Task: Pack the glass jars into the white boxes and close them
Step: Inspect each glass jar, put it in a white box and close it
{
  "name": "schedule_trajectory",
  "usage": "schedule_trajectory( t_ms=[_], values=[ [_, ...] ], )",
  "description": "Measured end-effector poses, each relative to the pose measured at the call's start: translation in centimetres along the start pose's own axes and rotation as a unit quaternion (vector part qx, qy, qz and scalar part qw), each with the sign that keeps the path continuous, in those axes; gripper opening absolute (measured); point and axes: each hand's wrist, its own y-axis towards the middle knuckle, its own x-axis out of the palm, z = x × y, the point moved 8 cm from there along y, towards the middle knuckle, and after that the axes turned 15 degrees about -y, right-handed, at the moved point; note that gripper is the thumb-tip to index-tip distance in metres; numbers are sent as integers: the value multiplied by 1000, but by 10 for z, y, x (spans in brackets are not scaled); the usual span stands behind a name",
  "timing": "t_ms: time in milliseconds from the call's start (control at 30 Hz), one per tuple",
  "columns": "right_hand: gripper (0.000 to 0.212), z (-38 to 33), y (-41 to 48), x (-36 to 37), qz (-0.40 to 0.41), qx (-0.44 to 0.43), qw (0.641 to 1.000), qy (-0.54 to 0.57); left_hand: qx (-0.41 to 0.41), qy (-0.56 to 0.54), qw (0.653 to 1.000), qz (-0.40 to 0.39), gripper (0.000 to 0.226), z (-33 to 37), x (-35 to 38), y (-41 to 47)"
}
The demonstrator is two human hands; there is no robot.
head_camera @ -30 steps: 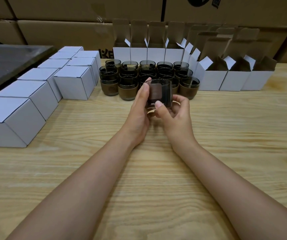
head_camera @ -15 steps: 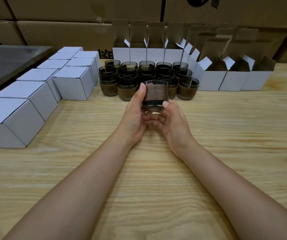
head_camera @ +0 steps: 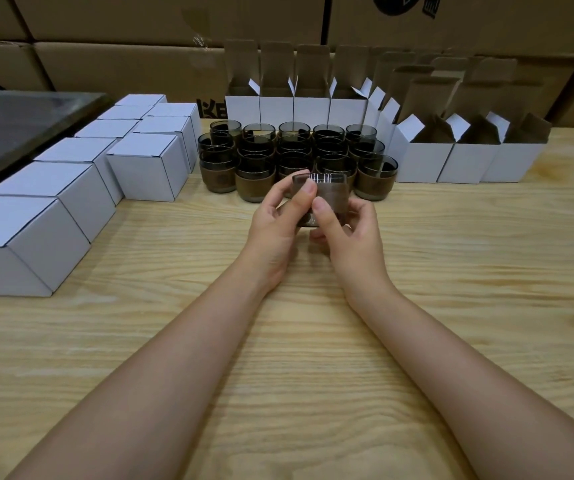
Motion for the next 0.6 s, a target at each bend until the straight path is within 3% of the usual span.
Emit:
schedule_trajectory(
  t_ms=[200, 367, 600],
  values=[
    [23, 1, 2, 1, -11, 3, 997, 80, -12, -9, 1000, -5, 63, 1, 3, -3],
    [47, -5, -1, 6, -48, 22, 990, 133, -52, -7, 998, -24, 65, -2, 7, -4],
    [44, -2, -1, 13, -96, 16, 986, 135, -65, 2, 998, -16, 72, -2, 4, -5]
  ],
)
